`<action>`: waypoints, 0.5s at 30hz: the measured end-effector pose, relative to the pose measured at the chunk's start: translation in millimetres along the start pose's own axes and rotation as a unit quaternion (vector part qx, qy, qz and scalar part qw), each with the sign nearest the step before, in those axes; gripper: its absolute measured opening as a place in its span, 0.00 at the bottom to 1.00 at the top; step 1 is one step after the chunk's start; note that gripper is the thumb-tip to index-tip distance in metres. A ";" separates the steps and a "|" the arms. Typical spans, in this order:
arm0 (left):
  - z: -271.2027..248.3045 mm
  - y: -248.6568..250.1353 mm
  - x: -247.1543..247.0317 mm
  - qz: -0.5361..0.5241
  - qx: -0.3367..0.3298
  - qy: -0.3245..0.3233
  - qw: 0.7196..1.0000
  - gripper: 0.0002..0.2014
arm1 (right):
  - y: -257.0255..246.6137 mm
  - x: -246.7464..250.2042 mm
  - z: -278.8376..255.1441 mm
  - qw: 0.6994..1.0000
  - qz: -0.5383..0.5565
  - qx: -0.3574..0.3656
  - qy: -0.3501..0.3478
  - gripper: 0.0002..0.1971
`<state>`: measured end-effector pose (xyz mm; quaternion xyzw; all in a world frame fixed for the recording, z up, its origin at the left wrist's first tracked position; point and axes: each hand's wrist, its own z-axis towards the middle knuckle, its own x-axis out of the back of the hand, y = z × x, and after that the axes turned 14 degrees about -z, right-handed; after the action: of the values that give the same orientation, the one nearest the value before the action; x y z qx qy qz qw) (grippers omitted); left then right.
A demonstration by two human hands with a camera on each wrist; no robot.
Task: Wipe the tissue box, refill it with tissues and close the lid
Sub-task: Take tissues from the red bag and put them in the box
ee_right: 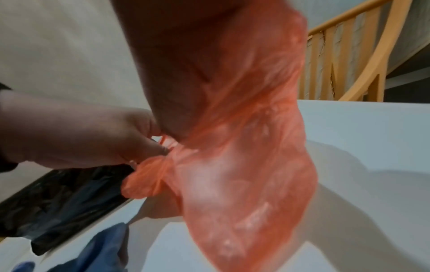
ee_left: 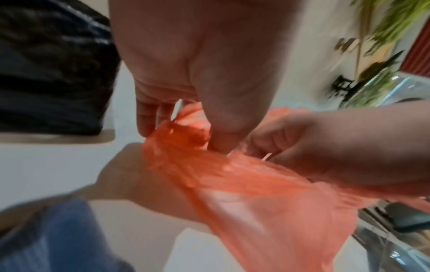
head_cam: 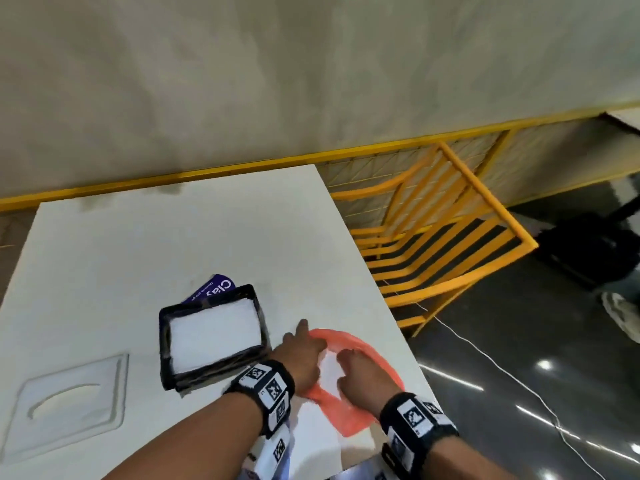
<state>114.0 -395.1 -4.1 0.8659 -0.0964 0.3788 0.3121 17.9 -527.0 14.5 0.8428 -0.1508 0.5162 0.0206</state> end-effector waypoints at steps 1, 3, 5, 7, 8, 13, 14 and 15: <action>2.8 -4.5 -1.6 -0.005 0.023 0.001 1.000 0.33 | -1.4 0.4 -0.3 1.000 0.014 -0.006 0.014 0.20; 17.8 -12.5 -13.5 -0.031 0.039 -0.005 0.999 0.55 | 1.7 1.6 -5.5 0.997 0.046 -0.024 0.059 0.24; 29.7 -21.4 -28.1 -0.077 0.054 0.006 0.996 0.54 | 3.3 4.1 -9.6 0.993 0.073 -0.022 0.087 0.26; 13.1 -9.2 -16.3 -0.149 0.051 0.019 0.987 0.36 | 3.5 5.6 -11.1 0.991 0.086 0.007 0.099 0.27; 5.2 -2.0 -10.4 -0.179 0.039 0.020 0.983 0.29 | 4.5 4.7 -10.0 0.993 0.080 0.017 0.088 0.28; -18.3 13.2 7.9 -0.332 -0.022 0.031 0.943 0.25 | -0.5 0.6 -0.8 1.000 0.006 -0.003 -0.017 0.49; -19.3 10.4 8.3 -0.352 -0.041 0.035 0.935 0.28 | -1.3 1.0 1.0 1.000 0.015 -0.001 -0.024 0.49; -23.2 11.6 11.3 -0.372 -0.056 0.031 0.926 0.31 | -2.0 4.4 -0.3 0.999 0.026 0.005 -0.030 0.49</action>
<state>103.3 -389.2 21.4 0.8085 0.2213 0.2565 0.4812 20.0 -526.1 18.8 0.8537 -0.1708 0.4919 -0.0019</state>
